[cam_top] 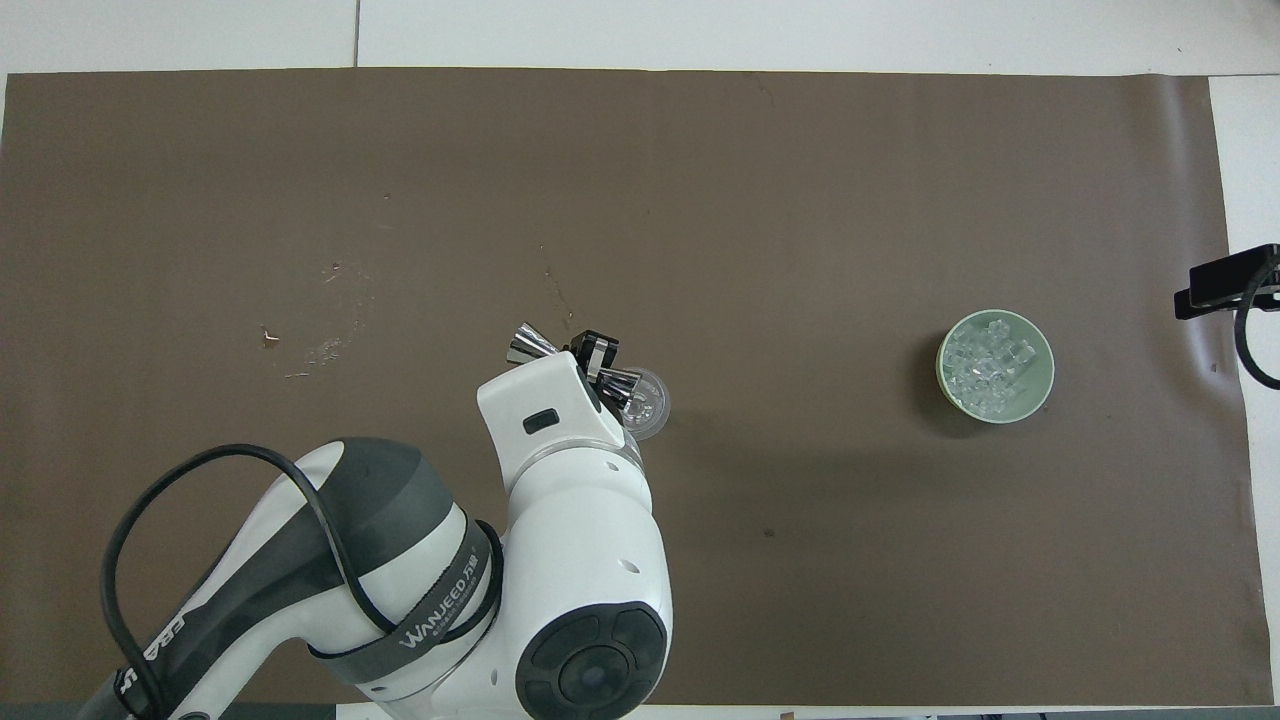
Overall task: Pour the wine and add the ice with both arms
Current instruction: 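Tilt the jigger over the clear glass with the left gripper to pour, then carry the jigger back with the left gripper while the right gripper reaches the container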
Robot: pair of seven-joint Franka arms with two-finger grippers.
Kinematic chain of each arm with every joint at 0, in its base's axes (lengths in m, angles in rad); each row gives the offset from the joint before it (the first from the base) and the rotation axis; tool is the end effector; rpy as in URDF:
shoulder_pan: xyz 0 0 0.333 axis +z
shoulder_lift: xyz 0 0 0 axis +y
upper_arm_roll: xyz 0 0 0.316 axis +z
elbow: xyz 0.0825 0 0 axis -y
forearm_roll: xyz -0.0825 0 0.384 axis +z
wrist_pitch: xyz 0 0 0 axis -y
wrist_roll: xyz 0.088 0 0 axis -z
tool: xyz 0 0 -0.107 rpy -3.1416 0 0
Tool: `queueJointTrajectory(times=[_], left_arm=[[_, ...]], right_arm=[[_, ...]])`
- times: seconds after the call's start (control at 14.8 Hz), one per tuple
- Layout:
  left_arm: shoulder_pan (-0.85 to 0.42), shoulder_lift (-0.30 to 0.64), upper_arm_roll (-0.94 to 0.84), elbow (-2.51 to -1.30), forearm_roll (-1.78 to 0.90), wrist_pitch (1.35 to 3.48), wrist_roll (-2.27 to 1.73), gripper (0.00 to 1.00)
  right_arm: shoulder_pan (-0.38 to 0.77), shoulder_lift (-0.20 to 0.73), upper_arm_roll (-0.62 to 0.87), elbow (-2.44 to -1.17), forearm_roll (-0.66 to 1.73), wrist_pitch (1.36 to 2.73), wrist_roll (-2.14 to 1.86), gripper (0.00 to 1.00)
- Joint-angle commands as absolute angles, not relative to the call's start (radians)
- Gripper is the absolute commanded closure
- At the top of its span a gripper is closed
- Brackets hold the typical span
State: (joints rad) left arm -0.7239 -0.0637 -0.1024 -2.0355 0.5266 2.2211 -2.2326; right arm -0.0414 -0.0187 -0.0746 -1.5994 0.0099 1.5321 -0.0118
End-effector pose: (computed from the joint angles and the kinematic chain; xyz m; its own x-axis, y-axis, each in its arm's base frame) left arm 0.3915 -0.4027 0.5016 0.3524 0.8974 0.2656 0.7950 -0.4368 0.4210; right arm 0.5405 -0.0623 0.6180 0.9935 -0.1034 -0.0485 -0.1041 -0.9945 -0.0119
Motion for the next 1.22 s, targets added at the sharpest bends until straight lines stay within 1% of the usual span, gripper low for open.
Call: queueJointTrajectory(times=[0.0,0.14,0.27,0.47,0.61,0.74,0.81,0.95,1.08,1.15], left_arm=[[-0.671,-0.051,-0.095,-2.026,0.448,2.264,-2.232,1.00],[-0.649,-0.049,-0.094,-2.042,0.382,2.310,-2.214,1.00],[-0.598,-0.041,-0.095,-2.051,0.260,2.347,-2.122,1.00],[-0.536,-0.034,-0.094,-2.051,0.016,2.370,-1.924,1.00],[-0.473,-0.023,-0.094,-2.049,-0.171,2.370,-1.762,1.00],[-0.393,-0.021,-0.094,-2.048,-0.369,2.341,-1.579,1.00],[-0.333,-0.021,-0.094,-2.048,-0.452,2.304,-1.498,1.00],[-0.223,-0.023,-0.094,-2.045,-0.575,2.235,-1.369,1.00],[-0.108,-0.023,-0.094,-2.045,-0.670,2.153,-1.252,1.00],[-0.062,-0.021,-0.094,-2.048,-0.699,2.128,-1.202,1.00]], right_arm=[[-0.041,-0.046,-0.074,-1.637,0.025,1.522,-0.040,0.00],[-0.041,-0.049,-0.061,-1.641,0.025,1.522,-0.044,0.00],[-0.041,-0.081,-0.040,-1.711,0.025,1.545,-0.080,0.00],[-0.041,-0.185,-0.035,-1.952,0.026,1.713,-0.170,0.00],[-0.040,-0.230,-0.034,-2.069,0.025,1.816,-0.213,0.00],[0.017,-0.223,-0.034,-2.114,0.026,1.882,-0.218,0.00],[0.024,-0.209,-0.034,-2.137,0.026,1.913,-0.219,0.00],[0.025,-0.175,-0.034,-2.184,0.026,2.014,-0.271,0.00],[0.014,-0.134,-0.034,-2.192,0.026,2.072,-0.323,0.00],[0.012,-0.120,-0.035,-2.204,0.026,2.104,-0.336,0.02]])
